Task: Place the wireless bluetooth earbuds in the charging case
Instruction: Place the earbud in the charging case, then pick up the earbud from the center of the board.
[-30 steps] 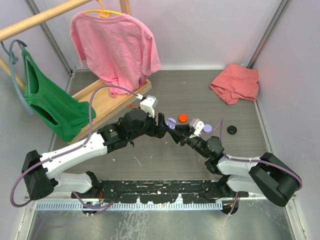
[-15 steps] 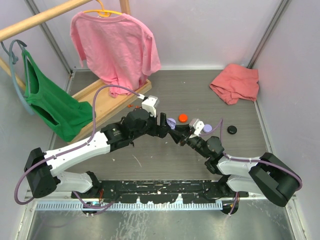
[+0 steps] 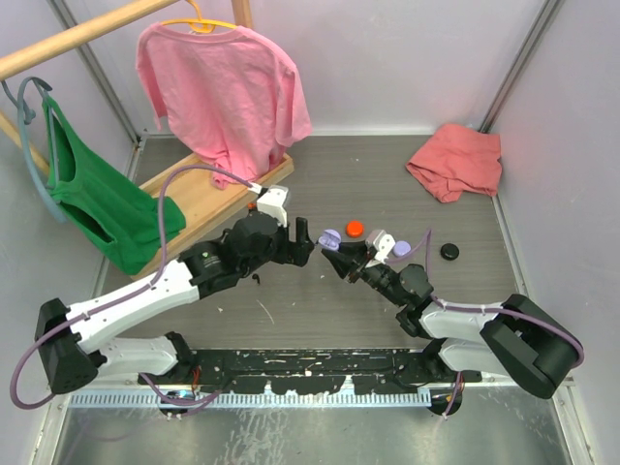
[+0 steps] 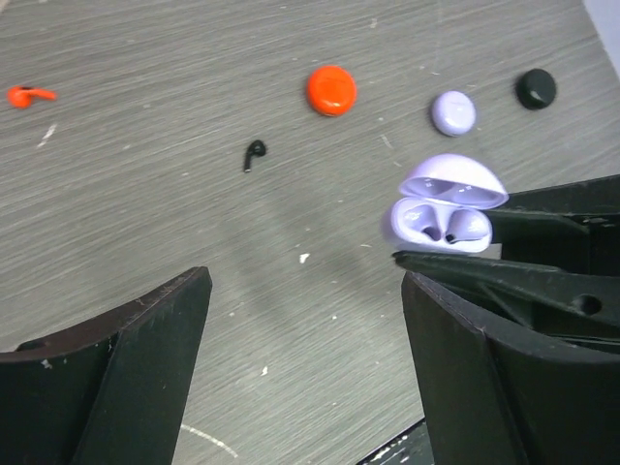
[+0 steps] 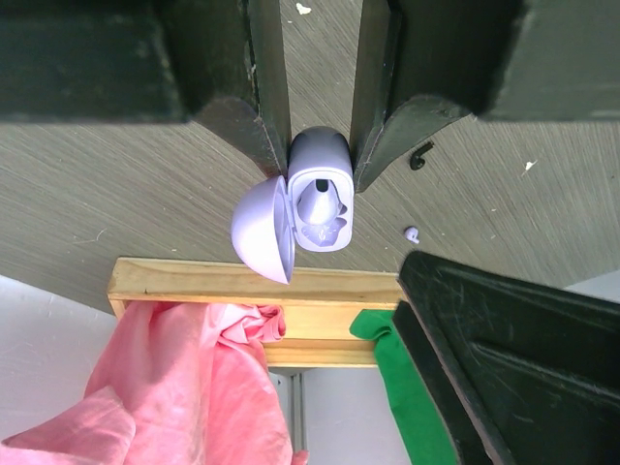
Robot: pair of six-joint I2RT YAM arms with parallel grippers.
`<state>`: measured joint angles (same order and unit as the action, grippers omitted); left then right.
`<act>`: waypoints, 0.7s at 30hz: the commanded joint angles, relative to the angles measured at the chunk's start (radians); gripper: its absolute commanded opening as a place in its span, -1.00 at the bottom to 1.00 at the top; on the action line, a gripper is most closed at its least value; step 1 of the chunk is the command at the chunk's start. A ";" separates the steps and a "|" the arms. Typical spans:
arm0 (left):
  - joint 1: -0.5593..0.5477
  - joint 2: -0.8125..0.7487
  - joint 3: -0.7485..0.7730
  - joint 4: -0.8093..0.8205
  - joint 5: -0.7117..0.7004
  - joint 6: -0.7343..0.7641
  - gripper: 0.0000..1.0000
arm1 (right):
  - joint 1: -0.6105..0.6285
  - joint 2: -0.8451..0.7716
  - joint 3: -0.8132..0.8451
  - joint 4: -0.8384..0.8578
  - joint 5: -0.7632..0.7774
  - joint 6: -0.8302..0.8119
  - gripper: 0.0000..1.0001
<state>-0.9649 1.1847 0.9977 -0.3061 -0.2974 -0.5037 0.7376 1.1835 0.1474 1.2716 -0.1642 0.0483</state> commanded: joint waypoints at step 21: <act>0.536 0.056 -0.142 -0.151 0.071 0.078 0.67 | 0.000 0.046 0.016 0.071 0.014 -0.010 -0.98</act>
<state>-0.5194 1.1919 0.8730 -0.5220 -0.3061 -0.4572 0.7376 1.2201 0.1474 1.2713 -0.1566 0.0483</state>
